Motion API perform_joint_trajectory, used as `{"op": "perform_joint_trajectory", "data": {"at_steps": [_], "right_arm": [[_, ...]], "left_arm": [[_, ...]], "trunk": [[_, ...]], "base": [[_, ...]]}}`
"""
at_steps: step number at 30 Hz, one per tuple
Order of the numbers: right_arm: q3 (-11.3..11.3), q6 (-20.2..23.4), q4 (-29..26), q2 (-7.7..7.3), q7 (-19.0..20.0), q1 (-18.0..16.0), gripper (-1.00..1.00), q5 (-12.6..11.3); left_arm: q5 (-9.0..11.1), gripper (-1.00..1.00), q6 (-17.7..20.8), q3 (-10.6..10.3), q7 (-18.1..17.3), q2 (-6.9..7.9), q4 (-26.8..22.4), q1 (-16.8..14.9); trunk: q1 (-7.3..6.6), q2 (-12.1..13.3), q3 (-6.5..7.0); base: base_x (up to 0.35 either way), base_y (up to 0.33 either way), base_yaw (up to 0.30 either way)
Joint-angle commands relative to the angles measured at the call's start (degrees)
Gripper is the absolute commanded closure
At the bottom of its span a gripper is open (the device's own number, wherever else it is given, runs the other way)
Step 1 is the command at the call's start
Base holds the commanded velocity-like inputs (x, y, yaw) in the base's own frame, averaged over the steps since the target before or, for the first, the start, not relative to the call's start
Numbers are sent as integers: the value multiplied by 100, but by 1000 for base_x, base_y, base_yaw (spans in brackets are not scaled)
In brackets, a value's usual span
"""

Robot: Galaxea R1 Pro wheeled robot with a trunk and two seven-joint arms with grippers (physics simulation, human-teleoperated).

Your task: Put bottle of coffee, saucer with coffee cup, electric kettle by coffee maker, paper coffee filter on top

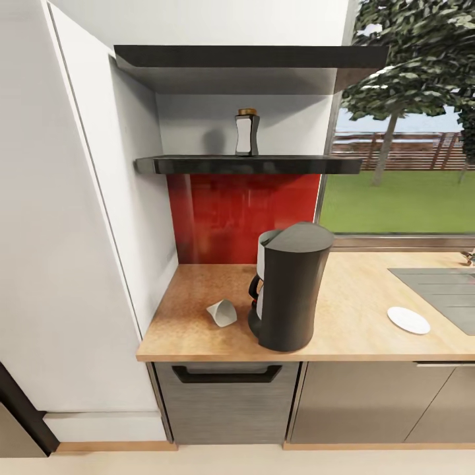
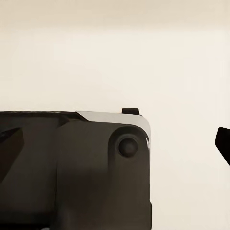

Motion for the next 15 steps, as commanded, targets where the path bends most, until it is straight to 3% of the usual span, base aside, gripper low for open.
{"op": "perform_joint_trajectory", "data": {"at_steps": [1,7,12,15], "right_arm": [[0,-7,-9,1,0,2,-100,1],[-4,-6,-10,26,3,0,-100,0],[-4,-20,-17,5,-29,0,-100,-2],[-4,-52,-17,-2,-30,1,-100,-3]], "left_arm": [[25,-100,-9,-2,3,-3,-5,0],[-12,-100,-8,-58,-10,-47,-60,-21],[-39,-100,32,-70,-23,-65,-935,-641],[-52,-100,39,-77,-37,-72,-1241,-775]], "trunk": [[4,-11,-10],[4,-11,-10],[4,-11,-10],[4,-11,-10]], "base": [[0,0,0],[0,0,0],[0,0,0],[0,0,0]]}}
